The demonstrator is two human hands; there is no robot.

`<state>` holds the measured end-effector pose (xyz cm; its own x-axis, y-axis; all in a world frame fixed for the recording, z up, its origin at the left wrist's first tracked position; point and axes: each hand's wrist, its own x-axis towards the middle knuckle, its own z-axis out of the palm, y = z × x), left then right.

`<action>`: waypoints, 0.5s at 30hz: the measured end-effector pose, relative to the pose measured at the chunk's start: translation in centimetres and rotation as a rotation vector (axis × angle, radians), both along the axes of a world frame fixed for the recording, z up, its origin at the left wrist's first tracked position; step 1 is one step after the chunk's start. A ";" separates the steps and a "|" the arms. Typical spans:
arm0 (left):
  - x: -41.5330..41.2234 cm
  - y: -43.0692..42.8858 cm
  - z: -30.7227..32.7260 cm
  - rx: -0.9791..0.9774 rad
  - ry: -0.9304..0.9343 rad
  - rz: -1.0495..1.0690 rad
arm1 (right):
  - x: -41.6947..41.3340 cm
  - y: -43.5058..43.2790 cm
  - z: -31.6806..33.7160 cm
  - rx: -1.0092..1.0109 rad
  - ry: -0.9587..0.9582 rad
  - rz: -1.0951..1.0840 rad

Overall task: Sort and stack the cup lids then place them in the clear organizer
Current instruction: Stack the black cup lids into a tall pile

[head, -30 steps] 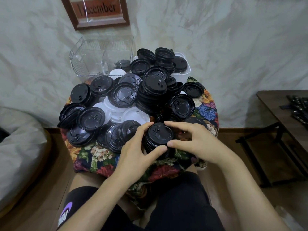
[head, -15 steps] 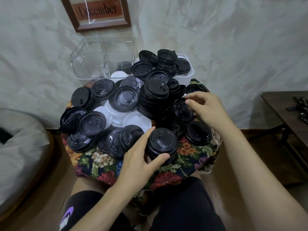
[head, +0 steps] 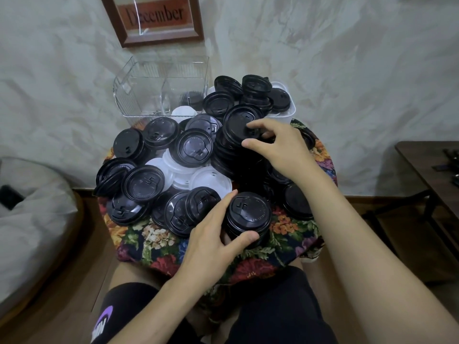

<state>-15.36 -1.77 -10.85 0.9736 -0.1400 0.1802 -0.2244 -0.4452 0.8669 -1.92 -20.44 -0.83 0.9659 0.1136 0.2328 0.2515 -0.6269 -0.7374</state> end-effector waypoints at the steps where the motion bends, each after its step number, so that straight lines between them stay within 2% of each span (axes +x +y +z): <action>1: 0.0 0.0 0.0 -0.001 0.000 -0.001 | 0.0 -0.2 0.1 0.021 -0.007 -0.007; 5: 0.0 0.0 0.0 -0.007 0.001 -0.005 | -1.8 -1.5 0.5 0.204 -0.032 0.033; 8: 0.1 0.1 0.0 -0.006 0.003 -0.013 | -5.3 -2.7 0.7 0.333 0.026 0.131; 12: 0.1 0.0 0.1 -0.016 0.000 -0.006 | -10.1 -3.7 -0.6 0.299 0.108 0.239; 15: 0.1 -0.1 0.5 -0.032 -0.017 -0.013 | -11.4 -3.5 -2.1 0.146 0.128 0.249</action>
